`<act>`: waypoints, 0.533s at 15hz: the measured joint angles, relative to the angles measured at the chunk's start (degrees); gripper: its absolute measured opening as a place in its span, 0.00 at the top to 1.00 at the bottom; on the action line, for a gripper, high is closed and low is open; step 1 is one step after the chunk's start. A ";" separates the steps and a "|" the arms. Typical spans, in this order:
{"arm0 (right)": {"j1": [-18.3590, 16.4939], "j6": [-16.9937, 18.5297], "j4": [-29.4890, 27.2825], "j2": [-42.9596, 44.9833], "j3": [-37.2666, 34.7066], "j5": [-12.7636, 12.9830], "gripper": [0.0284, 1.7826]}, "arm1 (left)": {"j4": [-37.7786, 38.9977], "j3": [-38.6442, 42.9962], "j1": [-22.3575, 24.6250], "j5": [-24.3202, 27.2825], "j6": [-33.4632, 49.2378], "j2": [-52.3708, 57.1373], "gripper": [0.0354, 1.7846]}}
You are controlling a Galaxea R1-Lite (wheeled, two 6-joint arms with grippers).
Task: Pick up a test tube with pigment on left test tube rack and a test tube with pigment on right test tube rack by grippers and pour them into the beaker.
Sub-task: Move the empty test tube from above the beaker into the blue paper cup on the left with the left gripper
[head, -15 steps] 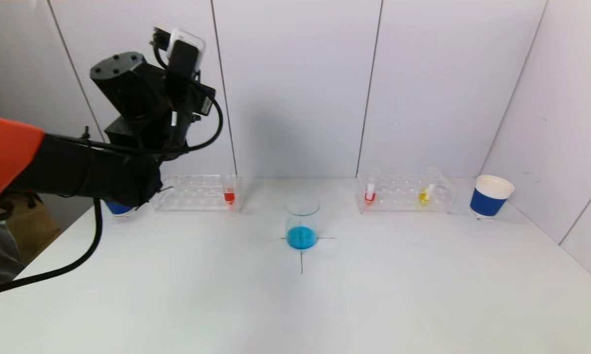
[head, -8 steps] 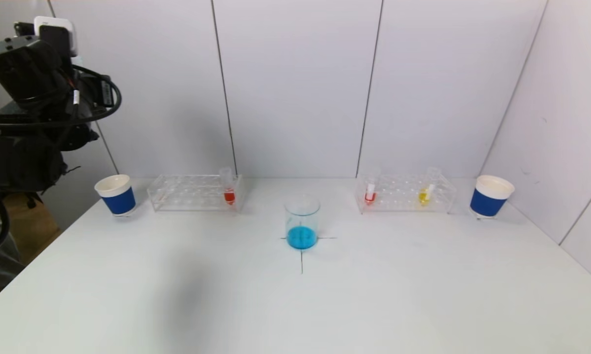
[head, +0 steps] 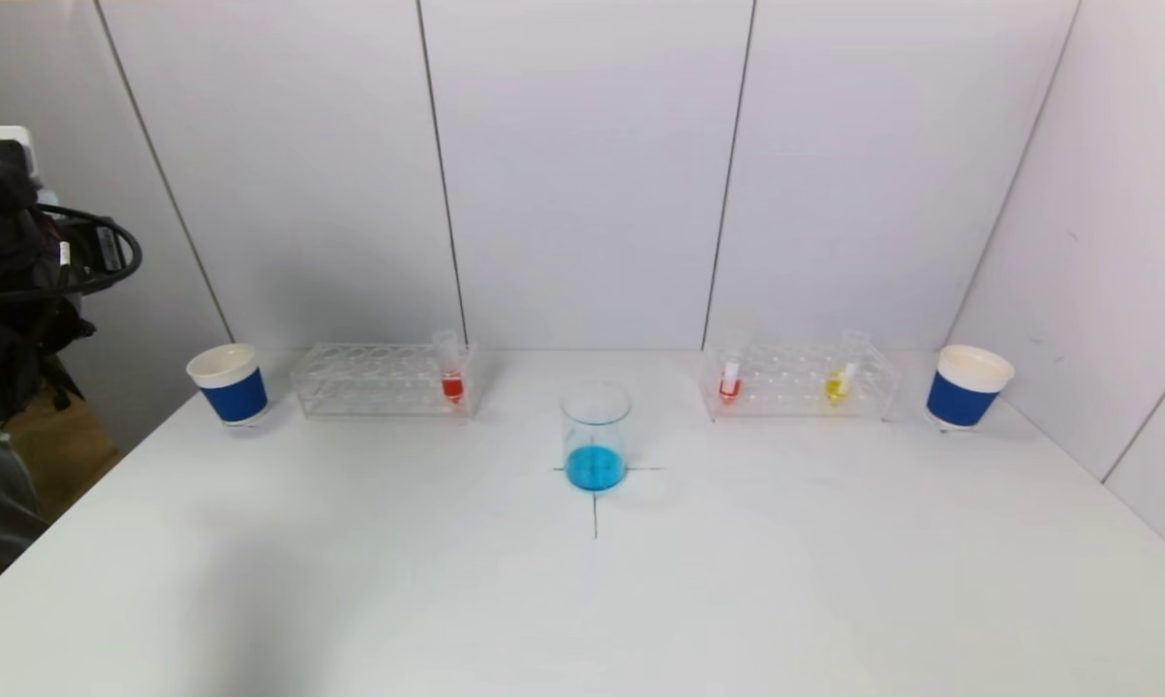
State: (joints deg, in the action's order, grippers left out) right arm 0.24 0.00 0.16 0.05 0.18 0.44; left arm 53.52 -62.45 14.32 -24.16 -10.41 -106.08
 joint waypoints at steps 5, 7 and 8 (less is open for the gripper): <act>0.00 0.00 0.00 0.00 -0.02 0.00 0.01 | 8.19 1.45 0.98 3.83 0.50 -6.55 0.76; 0.00 0.00 0.00 0.00 -0.02 0.00 0.01 | 9.35 0.88 1.02 4.27 1.12 -9.50 0.76; 0.00 0.00 0.00 0.00 -0.02 0.00 0.01 | 9.46 0.28 0.98 4.60 1.49 -10.86 0.76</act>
State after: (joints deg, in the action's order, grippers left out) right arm 0.24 0.00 0.16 0.05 0.16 0.44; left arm 62.98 -62.17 15.30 -19.57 -8.92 -116.94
